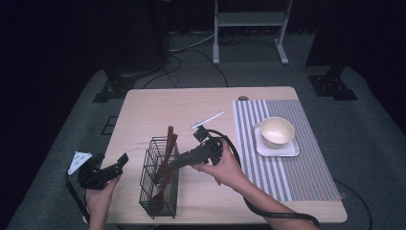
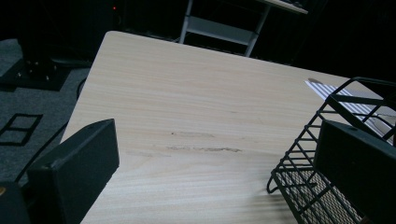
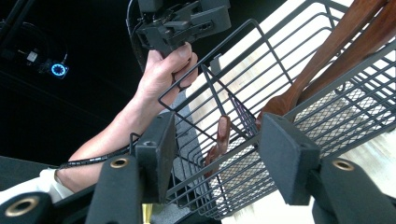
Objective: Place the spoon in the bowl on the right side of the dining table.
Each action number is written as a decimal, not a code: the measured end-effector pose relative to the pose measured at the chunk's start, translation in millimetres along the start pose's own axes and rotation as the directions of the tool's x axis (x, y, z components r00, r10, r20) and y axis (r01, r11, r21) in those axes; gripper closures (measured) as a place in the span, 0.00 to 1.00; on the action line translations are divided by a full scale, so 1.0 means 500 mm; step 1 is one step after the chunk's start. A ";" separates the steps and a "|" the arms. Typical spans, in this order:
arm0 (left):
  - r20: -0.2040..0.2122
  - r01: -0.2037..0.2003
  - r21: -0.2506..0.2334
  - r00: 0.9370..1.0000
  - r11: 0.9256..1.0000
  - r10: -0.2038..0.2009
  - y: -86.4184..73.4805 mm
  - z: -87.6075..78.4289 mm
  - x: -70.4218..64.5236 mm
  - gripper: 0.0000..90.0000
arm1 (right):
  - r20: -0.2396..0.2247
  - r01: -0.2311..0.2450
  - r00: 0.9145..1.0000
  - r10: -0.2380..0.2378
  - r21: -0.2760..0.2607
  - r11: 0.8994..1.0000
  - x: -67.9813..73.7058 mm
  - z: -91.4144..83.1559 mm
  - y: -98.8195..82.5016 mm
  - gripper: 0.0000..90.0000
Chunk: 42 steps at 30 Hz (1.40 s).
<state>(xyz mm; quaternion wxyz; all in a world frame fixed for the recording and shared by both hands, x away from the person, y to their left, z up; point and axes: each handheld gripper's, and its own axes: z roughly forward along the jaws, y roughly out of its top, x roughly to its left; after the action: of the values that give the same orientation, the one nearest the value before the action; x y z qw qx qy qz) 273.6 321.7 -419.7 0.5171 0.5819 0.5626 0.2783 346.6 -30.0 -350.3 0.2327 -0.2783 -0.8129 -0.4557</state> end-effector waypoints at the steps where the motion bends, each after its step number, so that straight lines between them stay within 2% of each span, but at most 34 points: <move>1: 0.000 0.000 0.000 1.000 1.000 0.000 0.000 0.000 0.000 0.00 | 0.000 -0.001 1.000 0.001 0.000 1.000 0.000 0.001 0.000 0.53; 10: 0.000 -0.002 -0.001 1.000 1.000 0.002 0.001 -0.002 0.001 0.00 | 0.021 0.001 1.000 -0.001 0.012 1.000 0.003 0.014 0.004 0.65; 12: 0.000 -0.004 -0.002 1.000 1.000 0.004 0.001 -0.002 0.002 0.00 | 0.024 0.000 1.000 -0.001 0.011 1.000 0.002 0.015 0.004 0.65; 23: -0.001 -0.003 -0.002 1.000 1.000 0.003 0.001 -0.003 0.001 0.00 | 0.040 -0.001 0.999 0.000 0.016 1.000 0.002 0.021 0.002 0.85; 31: -0.002 -0.001 -0.005 1.000 1.000 0.001 0.002 -0.004 0.002 0.00 | 0.017 0.004 1.000 -0.004 0.002 1.000 0.004 0.020 0.003 0.90; 42: -0.004 -0.001 -0.006 1.000 1.000 0.001 0.002 -0.004 0.002 0.00 | 0.012 0.000 1.000 0.001 -0.018 1.000 0.005 0.012 0.001 0.91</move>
<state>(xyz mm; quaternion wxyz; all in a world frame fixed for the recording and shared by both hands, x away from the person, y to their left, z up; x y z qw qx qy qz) 272.4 323.3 -418.6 0.5176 0.5801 0.5624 0.2815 344.4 -24.0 -351.6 0.2253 -0.2834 -0.8101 -0.4611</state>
